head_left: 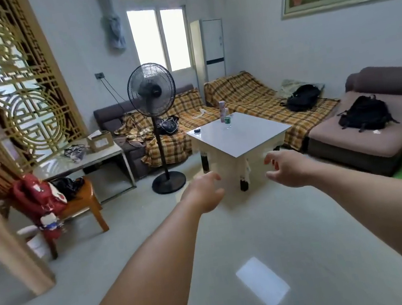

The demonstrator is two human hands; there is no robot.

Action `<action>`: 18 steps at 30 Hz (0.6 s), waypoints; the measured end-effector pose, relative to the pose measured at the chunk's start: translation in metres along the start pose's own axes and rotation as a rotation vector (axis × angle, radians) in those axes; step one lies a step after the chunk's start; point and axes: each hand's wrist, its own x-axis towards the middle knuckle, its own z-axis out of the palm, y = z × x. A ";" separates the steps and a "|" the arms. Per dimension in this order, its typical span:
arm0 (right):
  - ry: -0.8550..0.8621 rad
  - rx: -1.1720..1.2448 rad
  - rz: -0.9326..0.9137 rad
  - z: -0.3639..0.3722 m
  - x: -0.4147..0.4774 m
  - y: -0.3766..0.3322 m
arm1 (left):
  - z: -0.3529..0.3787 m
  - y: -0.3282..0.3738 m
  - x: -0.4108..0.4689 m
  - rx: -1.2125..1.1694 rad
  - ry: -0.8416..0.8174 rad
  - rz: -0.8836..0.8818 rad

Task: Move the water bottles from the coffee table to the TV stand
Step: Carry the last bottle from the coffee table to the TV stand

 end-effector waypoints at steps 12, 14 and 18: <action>0.008 -0.043 -0.043 -0.013 0.058 -0.019 | -0.012 -0.019 0.053 -0.025 0.110 0.050; -0.003 -0.036 -0.040 -0.011 0.076 -0.011 | -0.008 -0.017 0.071 -0.025 0.113 0.054; 0.006 -0.012 -0.025 -0.008 0.127 0.008 | -0.004 -0.015 0.122 -0.015 0.114 0.064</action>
